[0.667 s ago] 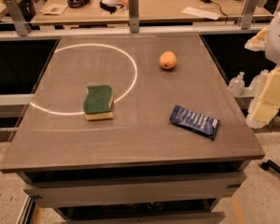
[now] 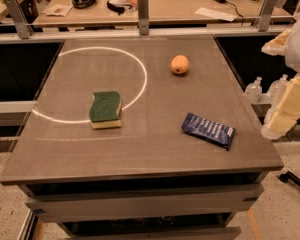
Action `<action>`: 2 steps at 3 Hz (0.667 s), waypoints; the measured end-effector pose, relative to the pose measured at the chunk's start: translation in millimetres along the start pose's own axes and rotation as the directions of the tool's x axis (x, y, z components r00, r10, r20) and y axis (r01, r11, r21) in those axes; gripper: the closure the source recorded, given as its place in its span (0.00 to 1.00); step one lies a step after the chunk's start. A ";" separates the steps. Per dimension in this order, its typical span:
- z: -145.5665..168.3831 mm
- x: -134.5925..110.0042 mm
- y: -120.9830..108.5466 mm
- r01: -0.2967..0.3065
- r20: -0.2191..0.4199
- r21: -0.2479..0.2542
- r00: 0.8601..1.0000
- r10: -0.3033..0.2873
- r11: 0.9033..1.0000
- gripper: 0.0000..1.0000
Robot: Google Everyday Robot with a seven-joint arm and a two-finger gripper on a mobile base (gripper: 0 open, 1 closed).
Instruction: Move sponge near orange
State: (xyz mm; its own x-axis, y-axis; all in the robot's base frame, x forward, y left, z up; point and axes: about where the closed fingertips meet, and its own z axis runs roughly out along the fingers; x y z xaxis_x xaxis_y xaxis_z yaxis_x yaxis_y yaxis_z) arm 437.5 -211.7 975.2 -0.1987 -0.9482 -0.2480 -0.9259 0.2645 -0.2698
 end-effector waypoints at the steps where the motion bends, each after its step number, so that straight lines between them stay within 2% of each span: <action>1: 14.0 7.2 12.4 -0.007 0.114 0.013 0.994 0.005 1.000 0.00; 2: 36.4 18.5 29.0 -0.013 0.265 0.001 0.964 0.013 1.000 0.00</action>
Offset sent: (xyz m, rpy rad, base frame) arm -0.0416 0.0295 -0.0573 0.6436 -0.0947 0.1556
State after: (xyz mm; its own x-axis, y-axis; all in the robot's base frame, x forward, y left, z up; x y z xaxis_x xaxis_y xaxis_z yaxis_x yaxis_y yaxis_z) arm 418.7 -215.2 928.9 -0.1180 -0.8643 -0.4890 -0.9229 0.2772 -0.2673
